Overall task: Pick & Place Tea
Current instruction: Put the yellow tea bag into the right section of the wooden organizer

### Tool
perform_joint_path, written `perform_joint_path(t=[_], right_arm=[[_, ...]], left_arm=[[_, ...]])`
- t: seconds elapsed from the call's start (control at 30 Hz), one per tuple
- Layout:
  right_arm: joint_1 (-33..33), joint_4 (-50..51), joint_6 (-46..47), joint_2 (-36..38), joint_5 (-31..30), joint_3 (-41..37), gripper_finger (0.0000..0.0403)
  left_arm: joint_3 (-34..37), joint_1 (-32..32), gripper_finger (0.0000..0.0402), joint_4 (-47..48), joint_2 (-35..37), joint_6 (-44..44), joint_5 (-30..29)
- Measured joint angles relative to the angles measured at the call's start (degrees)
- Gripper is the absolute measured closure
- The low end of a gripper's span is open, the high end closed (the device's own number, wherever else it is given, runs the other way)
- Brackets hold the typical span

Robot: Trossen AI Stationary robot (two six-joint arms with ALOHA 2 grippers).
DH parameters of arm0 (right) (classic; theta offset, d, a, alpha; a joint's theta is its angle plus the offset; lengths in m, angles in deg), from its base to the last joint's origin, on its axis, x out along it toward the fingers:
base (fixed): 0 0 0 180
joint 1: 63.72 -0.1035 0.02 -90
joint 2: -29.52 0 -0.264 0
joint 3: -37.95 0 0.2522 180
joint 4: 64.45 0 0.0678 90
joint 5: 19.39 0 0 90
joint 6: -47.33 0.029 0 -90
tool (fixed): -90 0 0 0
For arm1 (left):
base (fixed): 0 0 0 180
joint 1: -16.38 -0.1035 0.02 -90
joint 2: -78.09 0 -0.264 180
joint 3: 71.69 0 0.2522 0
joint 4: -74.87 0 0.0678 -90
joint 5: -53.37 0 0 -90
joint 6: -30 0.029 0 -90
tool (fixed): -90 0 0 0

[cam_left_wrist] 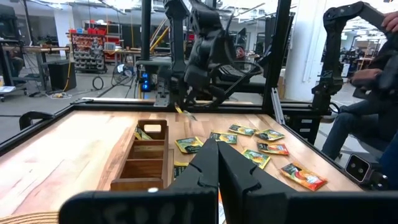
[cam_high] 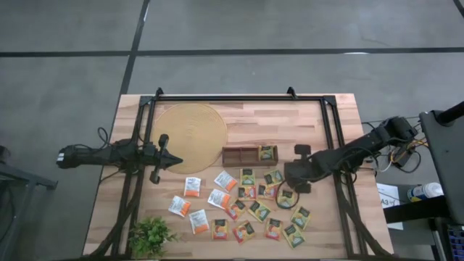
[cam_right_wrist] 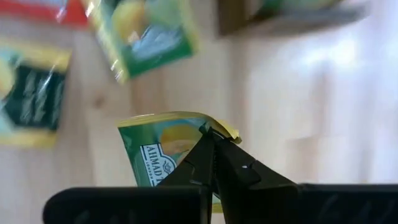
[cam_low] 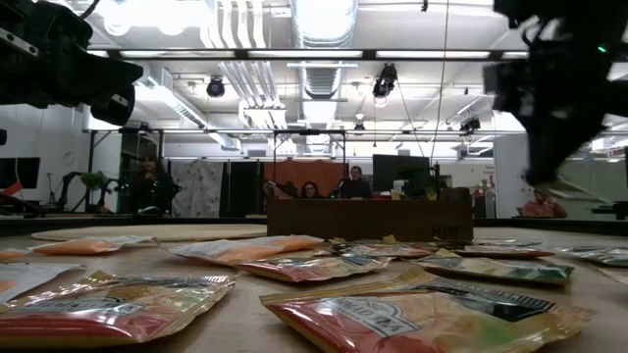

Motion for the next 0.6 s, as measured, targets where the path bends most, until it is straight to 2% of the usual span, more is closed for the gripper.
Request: perform_joint_path(t=[0.27, 0.6], right_arm=[[4.9, 0.7, -7.1, -6.1, -8.7, 10.6, 0.0395], [10.9, -0.7, -14.7, -14.3, -16.0, 18.3, 0.0395]], left_arm=[[0.0, 0.0, 0.0401, 0.0, 0.0, 0.0, 0.0], [0.0, 0.1, 0.0401, 0.1, 0.0, 0.0, 0.0]])
